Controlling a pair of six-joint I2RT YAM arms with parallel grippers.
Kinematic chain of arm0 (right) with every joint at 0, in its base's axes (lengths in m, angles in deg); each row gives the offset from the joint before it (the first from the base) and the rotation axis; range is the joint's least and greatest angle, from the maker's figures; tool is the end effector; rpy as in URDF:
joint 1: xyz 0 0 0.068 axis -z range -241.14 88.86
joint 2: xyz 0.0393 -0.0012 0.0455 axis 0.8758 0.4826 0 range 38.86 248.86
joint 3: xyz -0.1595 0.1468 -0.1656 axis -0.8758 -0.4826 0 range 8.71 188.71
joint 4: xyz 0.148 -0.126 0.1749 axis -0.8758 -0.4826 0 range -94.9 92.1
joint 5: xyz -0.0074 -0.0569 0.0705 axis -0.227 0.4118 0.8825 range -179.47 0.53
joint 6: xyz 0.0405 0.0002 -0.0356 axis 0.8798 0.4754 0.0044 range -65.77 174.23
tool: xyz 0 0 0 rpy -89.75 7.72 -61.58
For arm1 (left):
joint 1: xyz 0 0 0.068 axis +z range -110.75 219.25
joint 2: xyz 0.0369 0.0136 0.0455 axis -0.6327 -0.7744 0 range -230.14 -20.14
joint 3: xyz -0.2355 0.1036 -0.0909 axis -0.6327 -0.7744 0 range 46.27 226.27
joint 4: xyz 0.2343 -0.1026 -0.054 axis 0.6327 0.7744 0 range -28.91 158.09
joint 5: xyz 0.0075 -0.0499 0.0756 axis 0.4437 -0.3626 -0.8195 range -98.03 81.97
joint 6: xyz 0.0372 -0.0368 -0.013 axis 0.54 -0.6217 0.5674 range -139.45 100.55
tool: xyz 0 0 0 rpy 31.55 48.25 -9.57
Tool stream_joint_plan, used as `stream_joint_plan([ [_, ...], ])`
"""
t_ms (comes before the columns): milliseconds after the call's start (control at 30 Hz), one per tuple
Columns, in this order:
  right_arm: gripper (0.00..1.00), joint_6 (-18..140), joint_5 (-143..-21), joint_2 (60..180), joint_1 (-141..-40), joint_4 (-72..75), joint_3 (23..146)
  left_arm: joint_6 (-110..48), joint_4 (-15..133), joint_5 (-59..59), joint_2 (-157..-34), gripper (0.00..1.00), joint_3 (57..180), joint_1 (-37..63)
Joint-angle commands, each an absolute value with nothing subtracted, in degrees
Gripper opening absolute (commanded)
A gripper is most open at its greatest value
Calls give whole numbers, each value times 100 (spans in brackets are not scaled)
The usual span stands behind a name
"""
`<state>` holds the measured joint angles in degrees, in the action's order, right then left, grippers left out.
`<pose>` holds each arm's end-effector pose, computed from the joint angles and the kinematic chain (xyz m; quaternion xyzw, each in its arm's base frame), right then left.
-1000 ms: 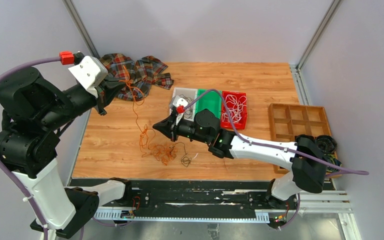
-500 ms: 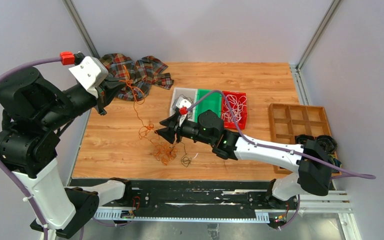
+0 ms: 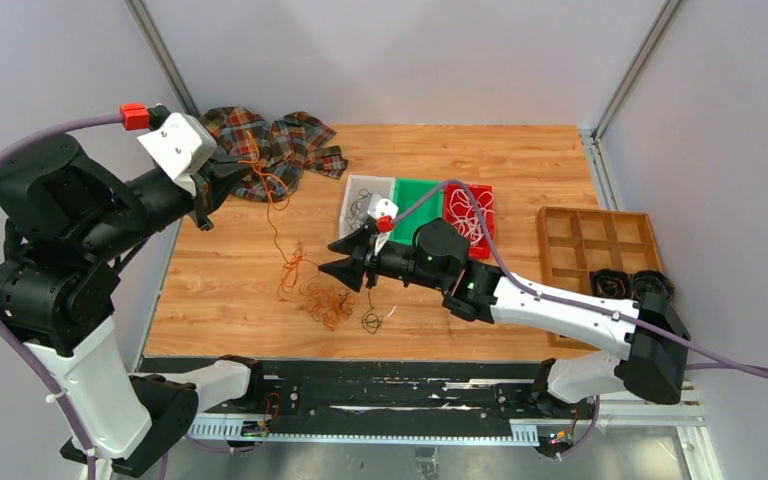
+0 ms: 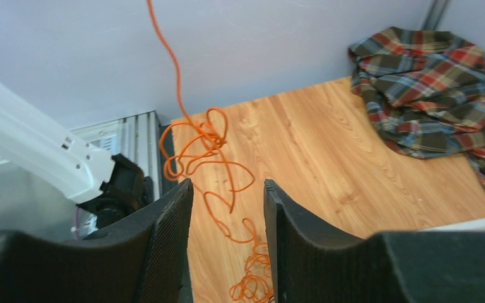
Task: Untangle the cables
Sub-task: Untie the cable.
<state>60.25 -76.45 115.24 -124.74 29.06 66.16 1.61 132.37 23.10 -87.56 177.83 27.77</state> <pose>0.1338 0.2871 0.3624 -0.3888 0.5299 0.4892 0.5734 0.0699 -0.0330 0.5910 0.3728 0.6435 -0.1473 0.6520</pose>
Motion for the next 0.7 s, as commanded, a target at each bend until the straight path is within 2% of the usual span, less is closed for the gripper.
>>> stream_joint_plan([
  [0,46,6225,-6916,11730,-12380,2970,6724,200,13200,2421,-8751,0,17819,2739],
  [233,45,6079,-6883,12243,-12380,2915,7109,205,13201,2460,-8764,0,17839,2739],
  [333,33,6046,-6950,12454,-12379,2786,7351,195,13194,2478,-8756,0,17791,2743],
  [467,2,5944,-7417,12444,-12376,2855,7357,261,13197,2454,-8697,0,17647,2743],
  [667,0,5451,-8640,12008,-12235,2643,7230,567,13209,2089,-8372,0,16995,2739],
])
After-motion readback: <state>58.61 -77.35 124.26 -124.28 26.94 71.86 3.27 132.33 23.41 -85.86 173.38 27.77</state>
